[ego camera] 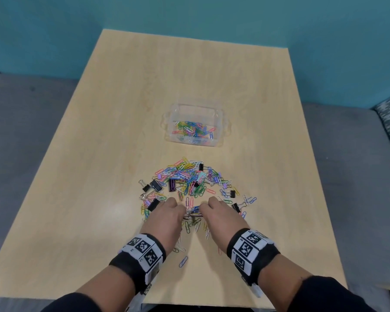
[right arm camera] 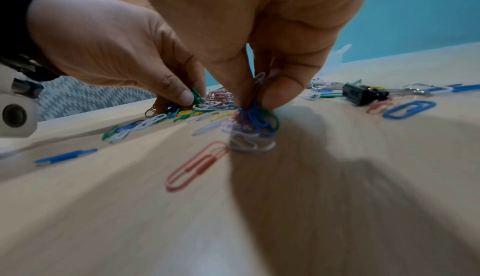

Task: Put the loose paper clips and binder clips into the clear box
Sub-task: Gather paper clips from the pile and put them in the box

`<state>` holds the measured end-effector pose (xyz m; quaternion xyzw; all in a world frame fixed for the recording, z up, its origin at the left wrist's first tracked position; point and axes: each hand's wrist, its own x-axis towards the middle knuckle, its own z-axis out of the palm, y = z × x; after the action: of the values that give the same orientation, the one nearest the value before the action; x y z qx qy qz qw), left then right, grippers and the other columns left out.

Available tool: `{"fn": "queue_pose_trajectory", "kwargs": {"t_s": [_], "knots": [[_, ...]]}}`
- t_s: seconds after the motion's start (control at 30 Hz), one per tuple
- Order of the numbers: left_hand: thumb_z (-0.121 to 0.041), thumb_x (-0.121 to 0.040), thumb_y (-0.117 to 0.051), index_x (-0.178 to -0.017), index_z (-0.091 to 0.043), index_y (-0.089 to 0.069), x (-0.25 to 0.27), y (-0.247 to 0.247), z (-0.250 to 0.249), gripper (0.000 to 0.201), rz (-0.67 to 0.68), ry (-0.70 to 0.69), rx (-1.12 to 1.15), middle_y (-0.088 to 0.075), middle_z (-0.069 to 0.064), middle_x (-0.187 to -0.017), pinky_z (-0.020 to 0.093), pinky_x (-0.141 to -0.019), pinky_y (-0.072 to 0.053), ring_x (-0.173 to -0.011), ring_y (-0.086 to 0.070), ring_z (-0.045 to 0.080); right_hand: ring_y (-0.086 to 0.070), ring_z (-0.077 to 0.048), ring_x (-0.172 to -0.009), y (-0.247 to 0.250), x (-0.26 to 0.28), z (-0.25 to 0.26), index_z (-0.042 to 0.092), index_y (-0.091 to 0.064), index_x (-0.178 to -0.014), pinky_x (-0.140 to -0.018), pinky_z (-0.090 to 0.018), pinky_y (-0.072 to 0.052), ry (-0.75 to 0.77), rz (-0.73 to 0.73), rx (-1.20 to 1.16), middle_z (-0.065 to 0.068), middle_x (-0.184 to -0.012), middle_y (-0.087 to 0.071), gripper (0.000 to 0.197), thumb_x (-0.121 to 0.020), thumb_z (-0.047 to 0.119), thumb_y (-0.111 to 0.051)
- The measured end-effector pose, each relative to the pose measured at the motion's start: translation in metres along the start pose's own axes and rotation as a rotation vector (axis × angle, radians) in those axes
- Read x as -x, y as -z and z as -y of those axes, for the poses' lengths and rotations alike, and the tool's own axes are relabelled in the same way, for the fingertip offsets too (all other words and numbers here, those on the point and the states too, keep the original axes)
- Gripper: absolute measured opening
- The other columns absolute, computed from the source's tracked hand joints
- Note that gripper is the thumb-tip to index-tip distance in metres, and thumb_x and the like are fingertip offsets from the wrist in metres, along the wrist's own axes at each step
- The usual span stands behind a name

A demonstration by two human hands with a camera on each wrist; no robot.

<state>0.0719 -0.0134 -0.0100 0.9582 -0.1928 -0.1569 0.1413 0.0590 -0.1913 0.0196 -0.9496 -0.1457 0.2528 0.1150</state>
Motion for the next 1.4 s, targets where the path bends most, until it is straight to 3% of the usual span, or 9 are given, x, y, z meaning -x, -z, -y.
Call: {"fn": "queue_pose_trajectory", "kwargs": {"t_s": [0.3,0.5,0.63,0.73,0.83,1.03,1.17,1.3,1.4], "knots": [[-0.001,-0.079,-0.059,-0.081,-0.016,-0.054,-0.004,0.004,0.003,0.016,0.130,0.043,0.050,-0.040,-0.004,-0.079,0.029,-0.055,-0.034,-0.066,-0.043,0.017,-0.040,-0.023,-0.068,0.003,-0.006,-0.013,0.018,-0.036,-0.085,-0.059,-0.032,-0.028,-0.054,0.023,-0.134,0.002,-0.087,-0.036,0.015,-0.094,0.014,-0.047],[-0.018,-0.083,-0.062,-0.073,-0.025,-0.057,-0.008,0.030,0.005,0.013,0.183,0.159,0.380,-0.053,-0.010,-0.075,0.025,-0.063,-0.037,-0.070,-0.051,0.009,-0.054,-0.021,-0.078,0.023,-0.007,-0.024,0.018,-0.053,-0.089,-0.067,-0.035,-0.043,-0.094,0.131,-0.373,-0.001,-0.090,-0.056,0.001,-0.089,0.019,-0.053],[-0.005,-0.075,-0.069,-0.066,-0.019,-0.063,-0.025,0.057,0.012,0.018,0.231,0.289,0.728,-0.058,-0.006,-0.051,0.023,-0.052,-0.046,-0.046,-0.056,0.008,-0.050,-0.010,-0.059,0.045,-0.018,-0.033,0.021,-0.053,-0.078,-0.057,-0.028,-0.043,-0.128,0.184,-0.561,0.007,-0.071,-0.057,0.010,-0.084,0.019,-0.061],[0.002,-0.076,-0.069,-0.071,-0.007,-0.064,-0.054,0.087,0.018,0.012,0.156,0.309,0.843,-0.057,0.000,-0.048,0.021,-0.047,-0.043,-0.041,-0.053,0.013,-0.049,-0.008,-0.045,0.071,-0.039,-0.041,0.015,-0.054,-0.076,-0.042,-0.020,-0.038,-0.167,0.161,-0.798,0.003,-0.060,-0.055,0.014,-0.085,0.011,-0.064],[0.001,-0.076,-0.071,-0.071,-0.008,-0.065,-0.095,0.115,0.027,0.012,0.030,0.299,0.832,-0.059,0.002,-0.049,0.027,-0.050,-0.048,-0.044,-0.056,0.016,-0.051,-0.014,-0.040,0.105,-0.074,-0.053,0.012,-0.054,-0.077,-0.042,-0.023,-0.039,-0.199,0.032,-0.924,-0.004,-0.054,-0.056,0.015,-0.085,0.007,-0.066],[-0.005,-0.076,-0.068,-0.066,-0.020,-0.061,-0.175,0.146,0.029,0.020,-0.134,0.265,0.597,-0.063,0.002,-0.057,0.035,-0.062,-0.058,-0.053,-0.066,0.018,-0.053,-0.018,-0.046,0.157,-0.139,-0.061,0.011,-0.051,-0.077,-0.049,-0.031,-0.050,-0.270,-0.192,-0.859,-0.005,-0.059,-0.055,0.019,-0.085,0.002,-0.065],[-0.016,-0.079,-0.068,-0.090,-0.018,-0.067,-0.187,0.145,0.022,0.012,-0.163,0.252,0.597,-0.065,0.001,-0.081,0.042,-0.074,-0.056,-0.072,-0.069,0.025,-0.066,-0.025,-0.063,0.164,-0.152,-0.055,0.012,-0.059,-0.102,-0.066,-0.038,-0.058,-0.288,-0.226,-0.709,-0.010,-0.083,-0.065,0.023,-0.084,0.022,-0.069],[-0.029,-0.084,-0.064,-0.098,-0.022,-0.066,-0.147,0.141,0.027,0.016,-0.226,0.220,0.517,-0.065,-0.002,-0.094,0.035,-0.077,-0.052,-0.077,-0.065,0.020,-0.059,-0.020,-0.086,0.150,-0.112,-0.057,0.016,-0.060,-0.111,-0.077,-0.028,-0.045,-0.221,-0.263,-0.501,-0.001,-0.100,-0.063,0.026,-0.088,0.027,-0.062],[-0.025,-0.085,-0.062,-0.080,-0.026,-0.064,-0.079,0.124,0.022,0.006,-0.015,0.186,0.539,-0.063,-0.014,-0.072,0.027,-0.065,-0.047,-0.064,-0.061,0.009,-0.058,-0.010,-0.074,0.111,-0.054,-0.051,0.017,-0.064,-0.093,-0.067,-0.023,-0.043,-0.131,-0.124,-0.499,0.004,-0.088,-0.065,0.008,-0.088,0.020,-0.059]]}}
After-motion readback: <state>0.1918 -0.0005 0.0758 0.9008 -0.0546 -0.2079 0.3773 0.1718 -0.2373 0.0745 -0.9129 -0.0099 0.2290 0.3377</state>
